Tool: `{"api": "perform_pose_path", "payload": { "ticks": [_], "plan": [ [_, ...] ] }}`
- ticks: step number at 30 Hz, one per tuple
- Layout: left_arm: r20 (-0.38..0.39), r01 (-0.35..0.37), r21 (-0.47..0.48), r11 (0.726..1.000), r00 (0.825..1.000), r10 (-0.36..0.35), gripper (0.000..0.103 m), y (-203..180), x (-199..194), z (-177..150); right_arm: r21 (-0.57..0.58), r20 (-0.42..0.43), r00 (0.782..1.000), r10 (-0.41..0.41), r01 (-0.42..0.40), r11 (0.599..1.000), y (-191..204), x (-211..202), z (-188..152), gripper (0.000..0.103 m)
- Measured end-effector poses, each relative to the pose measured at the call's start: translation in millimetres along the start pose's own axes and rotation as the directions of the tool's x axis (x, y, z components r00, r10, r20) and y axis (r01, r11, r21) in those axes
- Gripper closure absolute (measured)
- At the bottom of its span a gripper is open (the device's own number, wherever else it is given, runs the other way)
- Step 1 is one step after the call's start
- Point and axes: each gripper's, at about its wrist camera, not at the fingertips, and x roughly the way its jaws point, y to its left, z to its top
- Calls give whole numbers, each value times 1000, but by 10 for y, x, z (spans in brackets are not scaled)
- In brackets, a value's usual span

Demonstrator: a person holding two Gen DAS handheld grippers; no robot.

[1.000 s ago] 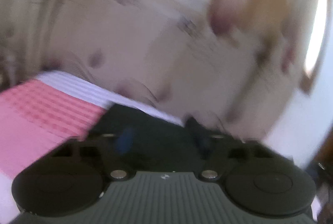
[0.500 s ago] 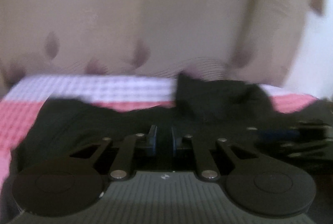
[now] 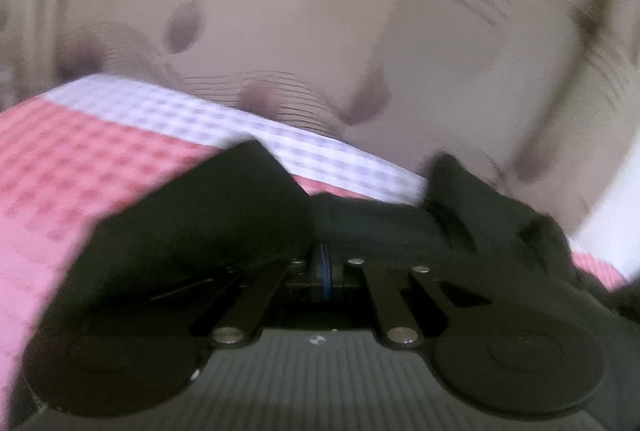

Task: Fold large clothes

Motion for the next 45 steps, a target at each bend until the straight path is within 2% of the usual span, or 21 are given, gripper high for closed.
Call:
{"api": "perform_pose_path", "payload": {
  "ticks": [3,6,9,12,15,16,19,21,24,27,31,33,34,36,37,38,39,40,41,43,45],
  "plan": [
    [-11,-11,-96,995,1000,10,92,240,-10,37,98,23,999,-26,24,995,-329,-102,-46,103],
    [-27,-39,-108,993,999,36,92,311,-21,54,230,30,999,-16,8,973,-712,-186,-146,103],
    [-18,-37,-162,986,999,34,92,434,-94,33,304,42,999,0,-13,953,-878,-293,-242,103],
    [-1,-26,-278,960,1000,26,92,669,-203,-25,389,63,997,32,-54,920,-1017,-416,-359,103],
    [8,-26,-406,913,999,32,92,899,-216,-46,461,77,994,77,-104,882,-1133,-533,-472,103],
    [5,-26,-416,909,1000,31,92,908,-209,-39,472,80,993,83,-111,875,-1160,-561,-496,103],
    [-11,-58,-384,921,998,58,92,862,-183,-15,495,100,990,95,-133,859,-1236,-577,-544,103],
    [-11,-52,-411,910,999,52,92,896,-173,-33,508,108,990,94,-136,850,-1254,-550,-560,103],
    [-17,-44,-435,900,999,40,92,938,-154,-41,467,89,994,66,-100,878,-1171,-532,-504,103],
    [-38,-47,-431,901,999,34,92,954,-141,-14,466,93,994,64,-100,879,-1171,-558,-521,103],
    [-80,1,-452,892,996,-42,92,1062,-126,119,440,90,995,40,-76,895,-1116,-609,-516,103],
    [-89,39,-432,901,992,-86,92,1113,-181,205,398,72,997,11,-39,917,-1042,-627,-467,103],
    [-77,73,-409,909,990,-114,89,1129,-247,261,367,62,998,-11,-12,930,-986,-649,-439,103],
    [-51,110,-356,928,989,-137,52,1157,-385,369,319,68,996,-48,24,947,-883,-709,-415,101],
    [-34,115,-316,942,991,-132,44,1175,-472,430,292,85,993,-76,48,955,-821,-765,-417,98],
    [-21,116,-278,954,992,-127,28,1190,-540,473,271,109,989,-97,65,961,-774,-819,-429,87],
    [-17,111,-239,965,993,-118,21,1206,-596,510,251,142,984,-109,71,965,-719,-897,-448,75],
    [-21,104,-201,974,994,-110,11,1224,-637,540,237,188,976,-108,61,970,-665,-1000,-485,37],
    [-29,107,-182,978,993,-114,4,1248,-653,553,230,224,968,-111,58,972,-628,-1083,-515,4],
    [-60,151,-161,975,985,-162,3,1310,-637,555,211,320,936,-147,81,974,-515,-1323,-630,0],
    [-101,206,-159,965,969,-224,3,1345,-574,530,189,349,927,-142,78,979,-448,-1466,-714,0]
  ]
}}
